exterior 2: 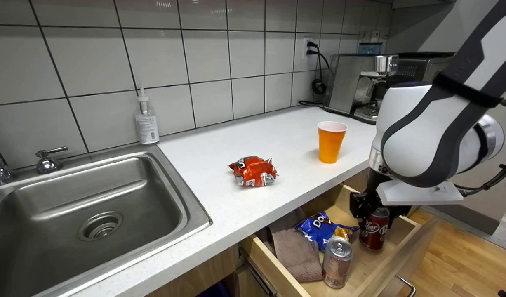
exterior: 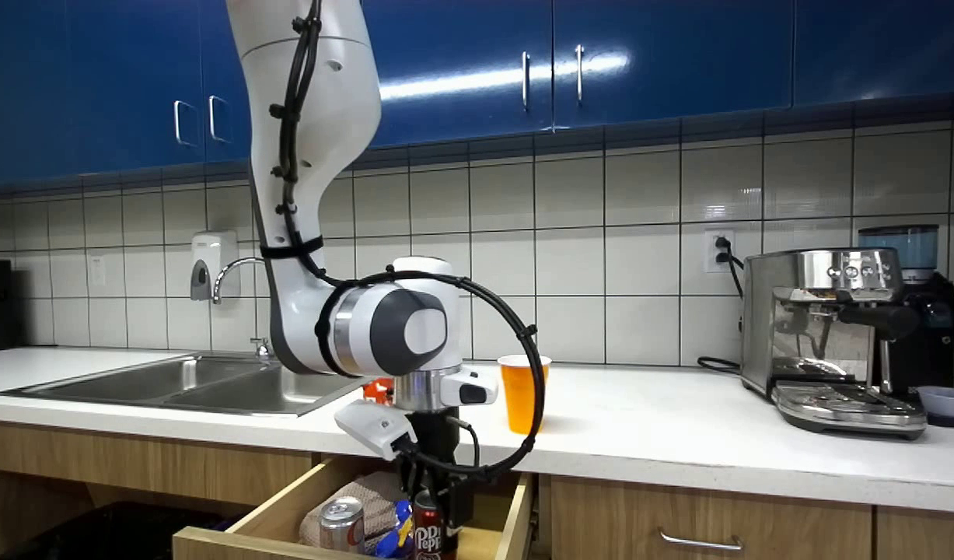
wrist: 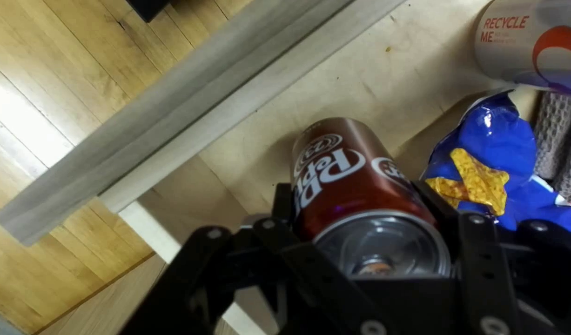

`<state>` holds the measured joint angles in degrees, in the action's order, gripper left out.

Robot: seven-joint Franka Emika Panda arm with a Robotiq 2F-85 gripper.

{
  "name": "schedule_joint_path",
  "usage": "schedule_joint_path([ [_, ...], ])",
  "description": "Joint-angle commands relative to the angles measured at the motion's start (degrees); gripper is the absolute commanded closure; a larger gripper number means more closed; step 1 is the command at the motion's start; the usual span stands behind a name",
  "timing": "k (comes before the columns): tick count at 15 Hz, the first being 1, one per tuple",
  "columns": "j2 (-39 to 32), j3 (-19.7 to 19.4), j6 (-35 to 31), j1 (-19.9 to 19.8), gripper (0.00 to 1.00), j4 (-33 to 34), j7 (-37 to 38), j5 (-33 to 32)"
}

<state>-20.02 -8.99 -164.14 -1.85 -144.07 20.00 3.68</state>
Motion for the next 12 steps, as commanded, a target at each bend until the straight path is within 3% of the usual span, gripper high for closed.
schedule_joint_path([
  [1,-3.15,0.76,-0.3,-0.29,0.61,3.53,-0.77,2.5],
  [12,-10.39,1.76,0.58,0.59,0.61,11.04,-0.36,4.88],
])
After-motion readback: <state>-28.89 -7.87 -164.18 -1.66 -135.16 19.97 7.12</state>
